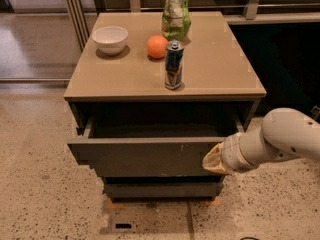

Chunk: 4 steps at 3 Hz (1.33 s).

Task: Close top drawer

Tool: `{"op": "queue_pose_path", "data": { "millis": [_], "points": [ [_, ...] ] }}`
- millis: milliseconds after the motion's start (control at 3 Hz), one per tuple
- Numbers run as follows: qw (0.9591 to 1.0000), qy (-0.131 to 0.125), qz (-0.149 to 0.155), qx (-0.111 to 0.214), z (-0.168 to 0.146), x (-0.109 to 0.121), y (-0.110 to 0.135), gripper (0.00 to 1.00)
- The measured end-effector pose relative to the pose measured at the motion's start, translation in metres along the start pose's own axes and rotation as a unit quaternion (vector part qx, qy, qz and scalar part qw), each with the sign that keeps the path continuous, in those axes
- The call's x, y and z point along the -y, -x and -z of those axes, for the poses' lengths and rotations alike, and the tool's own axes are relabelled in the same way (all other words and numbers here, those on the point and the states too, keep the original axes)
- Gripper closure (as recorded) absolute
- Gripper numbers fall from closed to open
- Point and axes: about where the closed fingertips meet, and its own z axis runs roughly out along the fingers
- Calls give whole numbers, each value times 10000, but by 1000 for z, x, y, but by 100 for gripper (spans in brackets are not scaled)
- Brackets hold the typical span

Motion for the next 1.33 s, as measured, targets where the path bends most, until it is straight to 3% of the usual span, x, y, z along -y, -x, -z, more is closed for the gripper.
{"op": "queue_pose_path", "data": {
  "millis": [333,667,1333],
  "points": [
    [9975,-654,256,77,-2,15,-7,100],
    [9900,-1265,527,323,-9,39,-11,100],
    [9784,-1819,631,753,-26,91,-20,100]
  ]
}}
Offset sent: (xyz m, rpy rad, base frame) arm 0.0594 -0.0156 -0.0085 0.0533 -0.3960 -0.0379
